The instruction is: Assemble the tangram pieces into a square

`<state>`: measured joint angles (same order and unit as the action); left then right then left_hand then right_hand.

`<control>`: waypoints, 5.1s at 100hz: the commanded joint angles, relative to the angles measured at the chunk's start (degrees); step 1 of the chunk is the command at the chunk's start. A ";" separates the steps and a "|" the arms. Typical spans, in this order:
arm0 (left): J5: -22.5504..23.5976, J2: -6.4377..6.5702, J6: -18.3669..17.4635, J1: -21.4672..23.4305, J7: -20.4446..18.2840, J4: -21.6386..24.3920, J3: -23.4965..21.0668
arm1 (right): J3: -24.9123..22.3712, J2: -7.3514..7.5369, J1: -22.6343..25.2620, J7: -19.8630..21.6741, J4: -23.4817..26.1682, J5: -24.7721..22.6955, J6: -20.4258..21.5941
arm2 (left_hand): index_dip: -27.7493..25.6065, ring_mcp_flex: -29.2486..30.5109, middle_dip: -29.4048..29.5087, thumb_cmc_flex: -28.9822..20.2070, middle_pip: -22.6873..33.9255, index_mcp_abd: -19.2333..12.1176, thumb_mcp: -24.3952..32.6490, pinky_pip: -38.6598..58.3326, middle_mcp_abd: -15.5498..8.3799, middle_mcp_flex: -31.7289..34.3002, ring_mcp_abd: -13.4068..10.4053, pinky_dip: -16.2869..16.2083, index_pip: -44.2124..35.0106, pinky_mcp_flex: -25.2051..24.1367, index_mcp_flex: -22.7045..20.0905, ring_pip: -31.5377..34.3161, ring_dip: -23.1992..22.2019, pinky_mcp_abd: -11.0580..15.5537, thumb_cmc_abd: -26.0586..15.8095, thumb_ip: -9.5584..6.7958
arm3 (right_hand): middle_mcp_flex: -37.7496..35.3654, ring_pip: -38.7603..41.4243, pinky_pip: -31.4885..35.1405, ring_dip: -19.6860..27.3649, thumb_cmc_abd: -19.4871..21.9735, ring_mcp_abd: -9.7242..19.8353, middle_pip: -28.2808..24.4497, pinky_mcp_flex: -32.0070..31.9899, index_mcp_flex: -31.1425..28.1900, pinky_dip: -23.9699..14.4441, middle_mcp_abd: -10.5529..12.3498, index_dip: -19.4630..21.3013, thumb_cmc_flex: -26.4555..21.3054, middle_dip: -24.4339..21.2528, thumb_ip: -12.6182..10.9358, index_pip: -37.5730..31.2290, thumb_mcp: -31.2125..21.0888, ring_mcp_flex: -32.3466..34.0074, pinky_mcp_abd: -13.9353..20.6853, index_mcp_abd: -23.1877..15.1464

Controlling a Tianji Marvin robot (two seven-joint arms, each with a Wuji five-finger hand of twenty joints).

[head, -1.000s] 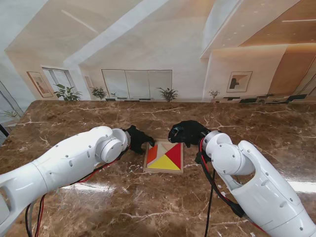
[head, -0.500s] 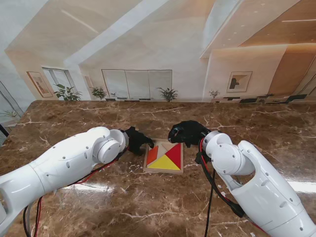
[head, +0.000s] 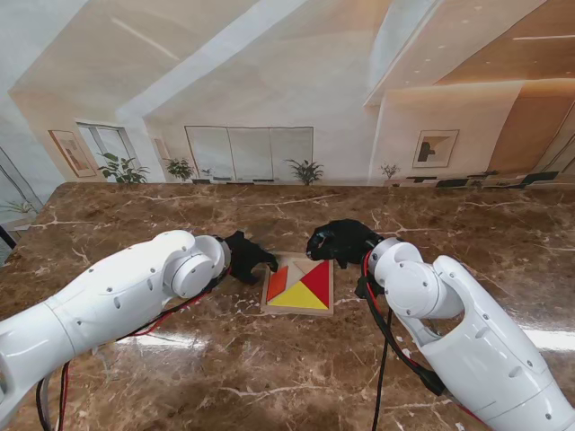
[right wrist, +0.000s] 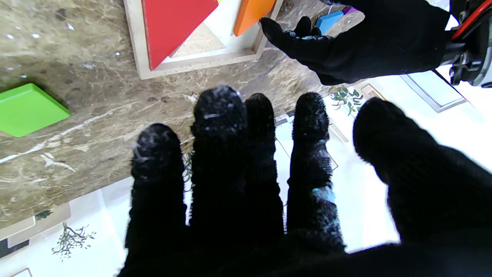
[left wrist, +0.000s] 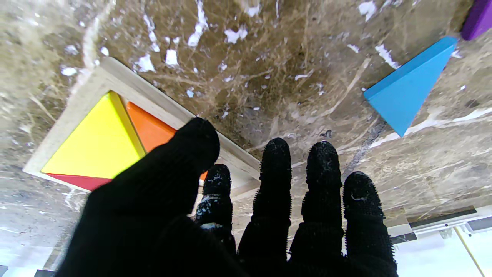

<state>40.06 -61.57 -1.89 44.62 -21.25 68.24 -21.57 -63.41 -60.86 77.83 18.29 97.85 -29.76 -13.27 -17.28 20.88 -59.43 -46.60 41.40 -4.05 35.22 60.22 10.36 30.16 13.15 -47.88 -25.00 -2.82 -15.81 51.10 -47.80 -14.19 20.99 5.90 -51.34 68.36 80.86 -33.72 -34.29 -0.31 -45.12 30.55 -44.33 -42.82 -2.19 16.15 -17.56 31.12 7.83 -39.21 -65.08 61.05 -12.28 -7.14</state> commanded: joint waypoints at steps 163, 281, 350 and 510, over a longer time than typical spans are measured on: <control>0.43 0.59 -0.26 1.05 -0.71 1.48 -0.20 | -0.21 0.06 0.50 1.22 -0.47 0.45 -0.67 | 1.42 0.44 -1.31 1.48 1.64 1.09 -0.78 1.33 -0.93 -0.62 -0.42 -1.03 0.29 -0.13 2.48 1.49 -0.62 0.65 -1.83 -1.34 | -0.56 1.33 2.50 0.42 1.81 -0.11 -0.74 0.20 -0.79 0.27 -0.13 -0.26 3.21 -0.32 -1.47 -1.00 -0.57 1.95 0.10 0.57; 3.25 1.55 -0.55 4.91 -1.72 6.80 -6.34 | -0.01 0.12 0.36 1.48 -0.48 0.33 -0.89 | 1.25 1.03 -1.25 1.35 1.90 -1.44 -1.57 1.78 -1.13 -0.21 -0.59 -1.06 0.03 0.36 4.24 1.92 -0.76 0.77 -2.37 -1.38 | -0.55 1.33 2.52 0.43 1.86 -0.11 -0.77 0.18 -0.73 0.26 -0.05 -0.24 3.22 -0.33 -1.48 -0.98 -0.56 1.88 0.15 0.55; -1.15 -0.31 2.10 1.20 -0.66 4.71 1.20 | -0.50 0.03 0.71 1.07 -0.53 0.66 -0.82 | 1.02 1.78 -8.53 -0.58 3.52 -1.84 -2.69 3.79 -1.57 1.22 -0.81 -2.00 -1.37 0.80 3.98 4.70 -2.31 0.70 -2.01 -0.51 | -0.55 1.35 2.50 0.43 1.93 -0.24 -0.76 0.09 -0.78 0.26 -0.08 -0.25 3.24 -0.34 -1.49 -1.02 -0.56 1.81 0.14 0.55; 5.41 2.38 -2.55 9.88 -1.90 10.42 -13.09 | -0.14 0.06 0.42 1.14 -0.93 0.26 -0.46 | 0.93 -0.19 12.64 6.06 -10.62 -1.49 -1.16 2.08 0.58 -2.75 -0.29 -1.29 -0.86 -0.37 1.65 -3.12 2.16 0.68 -1.49 -1.13 | -0.28 1.31 2.53 0.46 1.81 -0.16 -0.71 0.08 -0.60 0.26 -0.08 -0.26 3.16 -0.37 -1.49 -0.95 -0.56 1.74 0.12 0.44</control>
<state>45.18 -59.68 -4.45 53.75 -23.58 77.74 -34.29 -63.72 -60.73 78.05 18.72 97.44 -29.66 -13.72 -16.55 21.92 -50.36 -43.08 33.32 -5.53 33.15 61.84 9.48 29.64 12.50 -47.94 -25.77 -2.05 -13.90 50.45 -47.58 -14.19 20.11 5.90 -51.34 68.38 80.87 -33.64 -33.62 -0.32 -45.12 30.55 -44.33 -42.82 -2.20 16.15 -17.56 30.89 7.82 -39.21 -65.08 61.04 -12.28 -7.13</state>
